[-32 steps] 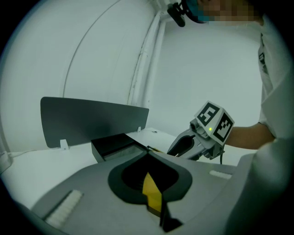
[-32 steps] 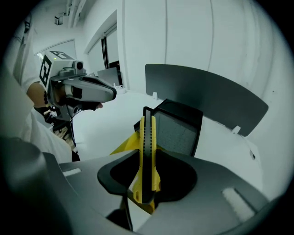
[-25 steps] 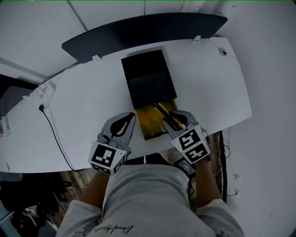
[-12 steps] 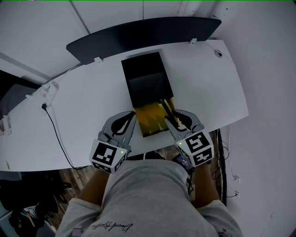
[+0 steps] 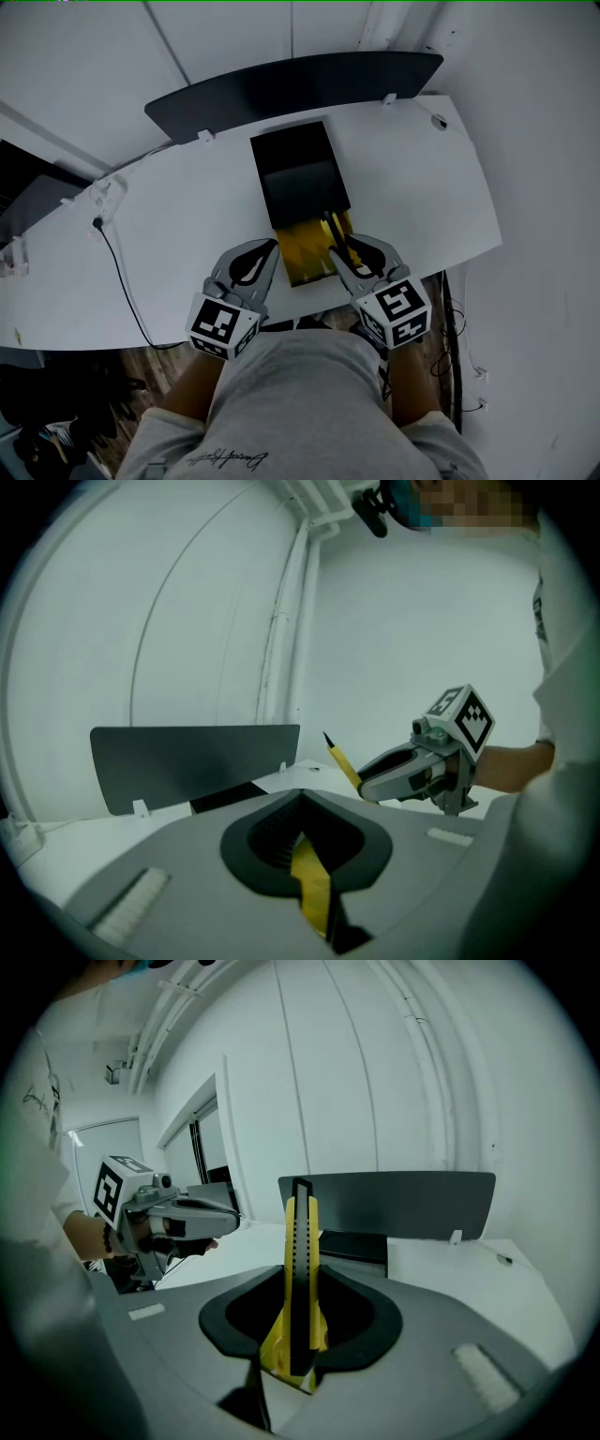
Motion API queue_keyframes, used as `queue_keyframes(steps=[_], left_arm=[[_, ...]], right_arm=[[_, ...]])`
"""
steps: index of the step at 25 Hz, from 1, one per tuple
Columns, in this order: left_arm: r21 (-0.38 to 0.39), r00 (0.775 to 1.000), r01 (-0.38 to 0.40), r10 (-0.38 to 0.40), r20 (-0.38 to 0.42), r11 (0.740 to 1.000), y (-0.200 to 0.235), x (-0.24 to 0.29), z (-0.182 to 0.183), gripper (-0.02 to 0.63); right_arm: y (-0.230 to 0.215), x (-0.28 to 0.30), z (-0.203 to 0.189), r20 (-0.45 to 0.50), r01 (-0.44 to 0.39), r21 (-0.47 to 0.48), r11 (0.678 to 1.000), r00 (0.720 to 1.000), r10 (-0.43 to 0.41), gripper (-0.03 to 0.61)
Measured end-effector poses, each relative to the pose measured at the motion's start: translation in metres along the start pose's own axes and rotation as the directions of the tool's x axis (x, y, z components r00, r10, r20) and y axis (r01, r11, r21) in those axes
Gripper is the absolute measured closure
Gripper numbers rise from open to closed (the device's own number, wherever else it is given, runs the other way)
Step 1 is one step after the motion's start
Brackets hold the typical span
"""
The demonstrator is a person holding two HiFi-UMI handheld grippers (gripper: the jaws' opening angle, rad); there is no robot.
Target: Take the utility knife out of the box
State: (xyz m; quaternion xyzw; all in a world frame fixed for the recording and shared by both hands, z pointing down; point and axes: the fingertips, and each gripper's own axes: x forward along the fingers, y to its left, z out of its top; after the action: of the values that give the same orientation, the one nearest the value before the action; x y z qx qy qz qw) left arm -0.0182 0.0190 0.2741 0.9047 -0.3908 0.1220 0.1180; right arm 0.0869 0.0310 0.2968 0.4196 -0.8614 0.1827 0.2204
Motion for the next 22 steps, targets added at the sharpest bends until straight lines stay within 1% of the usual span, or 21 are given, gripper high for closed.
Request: queue_keyframes(steps=[5,22], left_arm=[[-0.013,1.0,-0.006,0.006,0.0,1.0,0.0019,-0.0022,-0.0013,0.614],[-0.017,1.0,0.001,-0.001,-0.008,1.0,0.0015,0.0,-0.0045,0.614]], right_arm=[[0.0075,0.0034,-0.0011,-0.005,-0.021,-0.001,1.0,1.0,0.021,0.446],[0.0114,0.0098,-0.002,-0.028,-0.04,-0.01,0.999,0.999,0.04,0.446]])
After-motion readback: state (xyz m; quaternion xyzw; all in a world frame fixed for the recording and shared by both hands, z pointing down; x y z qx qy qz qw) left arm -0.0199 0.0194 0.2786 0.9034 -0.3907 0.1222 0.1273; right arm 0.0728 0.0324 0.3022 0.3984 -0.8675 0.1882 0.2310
